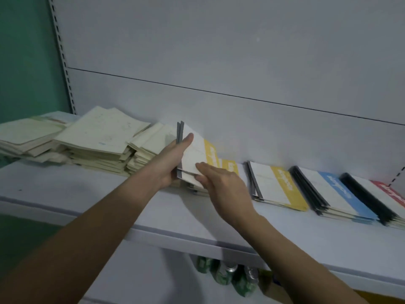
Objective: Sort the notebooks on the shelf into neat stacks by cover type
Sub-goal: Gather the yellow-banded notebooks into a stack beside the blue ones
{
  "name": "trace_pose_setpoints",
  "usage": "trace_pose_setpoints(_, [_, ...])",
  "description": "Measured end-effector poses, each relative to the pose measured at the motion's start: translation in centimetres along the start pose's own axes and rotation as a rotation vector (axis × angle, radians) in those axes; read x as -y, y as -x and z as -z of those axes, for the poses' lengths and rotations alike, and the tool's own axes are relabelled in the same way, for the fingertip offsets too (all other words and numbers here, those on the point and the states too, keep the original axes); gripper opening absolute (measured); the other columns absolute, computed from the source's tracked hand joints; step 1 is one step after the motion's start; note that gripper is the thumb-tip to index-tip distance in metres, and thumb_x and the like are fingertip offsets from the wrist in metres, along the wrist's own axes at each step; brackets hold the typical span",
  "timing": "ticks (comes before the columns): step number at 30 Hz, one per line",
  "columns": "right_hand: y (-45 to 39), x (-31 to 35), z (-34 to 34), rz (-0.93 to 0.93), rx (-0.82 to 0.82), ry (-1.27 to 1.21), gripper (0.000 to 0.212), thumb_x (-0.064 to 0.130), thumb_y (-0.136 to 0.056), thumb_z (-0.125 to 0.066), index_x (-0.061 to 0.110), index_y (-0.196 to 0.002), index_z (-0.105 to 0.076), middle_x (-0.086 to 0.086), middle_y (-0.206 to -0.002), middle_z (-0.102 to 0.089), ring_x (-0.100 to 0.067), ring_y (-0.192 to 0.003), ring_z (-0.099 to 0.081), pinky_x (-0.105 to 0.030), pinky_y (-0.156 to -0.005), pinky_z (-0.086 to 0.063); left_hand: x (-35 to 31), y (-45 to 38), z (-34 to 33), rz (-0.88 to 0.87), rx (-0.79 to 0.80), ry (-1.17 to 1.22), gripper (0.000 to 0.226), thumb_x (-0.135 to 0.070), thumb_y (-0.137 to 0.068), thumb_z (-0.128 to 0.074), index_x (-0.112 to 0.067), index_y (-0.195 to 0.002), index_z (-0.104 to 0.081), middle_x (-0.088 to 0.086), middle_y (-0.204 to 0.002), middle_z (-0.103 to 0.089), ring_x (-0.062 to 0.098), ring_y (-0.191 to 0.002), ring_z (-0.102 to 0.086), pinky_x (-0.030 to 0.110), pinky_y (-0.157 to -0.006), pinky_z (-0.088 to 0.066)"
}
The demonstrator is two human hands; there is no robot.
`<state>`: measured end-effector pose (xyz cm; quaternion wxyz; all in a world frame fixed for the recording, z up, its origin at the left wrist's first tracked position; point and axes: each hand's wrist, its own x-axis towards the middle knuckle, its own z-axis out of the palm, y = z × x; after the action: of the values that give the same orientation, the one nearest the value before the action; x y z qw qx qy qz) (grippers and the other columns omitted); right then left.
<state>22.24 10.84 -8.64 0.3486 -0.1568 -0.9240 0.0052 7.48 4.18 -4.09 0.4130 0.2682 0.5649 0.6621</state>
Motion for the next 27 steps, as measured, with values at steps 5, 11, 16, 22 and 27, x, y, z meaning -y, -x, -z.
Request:
trace_pose_setpoints(5, [-0.7, -1.2, 1.0, -0.379, 0.069, -0.508, 0.041, 0.042, -0.103, -0.034, 0.025, -0.129, -0.06, 0.011, -0.128, -0.06, -0.005, -0.116, -0.052, -0.022, -0.095, -0.037, -0.4, -0.8, 2.4, -0.15, -0.057, -0.094, 0.044, 0.003, -0.092, -0.055, -0.02, -0.13, -0.052, 0.006, -0.117, -0.067, 0.023, -0.099, -0.067, 0.034, -0.071, -0.056])
trace_pose_setpoints(11, [0.7, -5.3, -1.9, -0.426, 0.464, -0.161, 0.06, 0.054, -0.097, -0.042, 0.016, -0.144, -0.04, 0.0, -0.15, -0.04, -0.017, -0.139, -0.032, -0.034, -0.112, -0.027, -2.4, -1.8, 4.3, -0.22, -0.121, -0.044, 0.043, 0.002, -0.092, -0.056, -0.016, -0.131, -0.051, 0.005, -0.117, -0.067, 0.022, -0.099, -0.066, 0.033, -0.071, -0.055])
trace_pose_setpoints(16, [2.9, -5.6, -1.7, -0.407, 0.426, -0.072, 0.034, 0.049, -0.097, -0.045, 0.032, -0.12, -0.064, 0.013, -0.132, -0.06, -0.013, -0.126, -0.05, -0.03, -0.1, -0.039, -2.7, -3.1, 5.7, -0.193, -0.087, -0.035, 0.042, 0.001, -0.092, -0.056, -0.015, -0.131, -0.053, 0.006, -0.117, -0.068, 0.024, -0.099, -0.067, 0.034, -0.072, -0.057])
trace_pose_setpoints(22, [0.2, -6.3, 1.6, -0.684, -0.289, -0.227, 0.039, 0.03, -0.103, -0.039, 0.01, -0.072, -0.053, -0.006, -0.064, -0.054, -0.027, -0.064, -0.049, -0.037, -0.057, -0.036, -3.2, -4.6, 5.9, -0.152, -0.04, -0.063, 0.043, 0.001, -0.093, -0.056, -0.013, -0.132, -0.05, 0.009, -0.12, -0.066, 0.024, -0.098, -0.066, 0.033, -0.068, -0.056])
trace_pose_setpoints(27, [-1.8, -2.3, 1.4, -0.45, -0.26, -0.061, 0.031, 0.04, -0.1, -0.042, 0.024, -0.108, -0.068, 0.009, -0.081, -0.068, -0.01, -0.072, -0.06, -0.026, -0.067, -0.044, -2.3, -5.1, 3.4, -0.097, 0.126, -0.09, 0.035, -0.02, -0.097, -0.057, -0.021, -0.132, -0.051, 0.006, -0.121, -0.066, 0.026, -0.105, -0.065, 0.04, -0.08, -0.057])
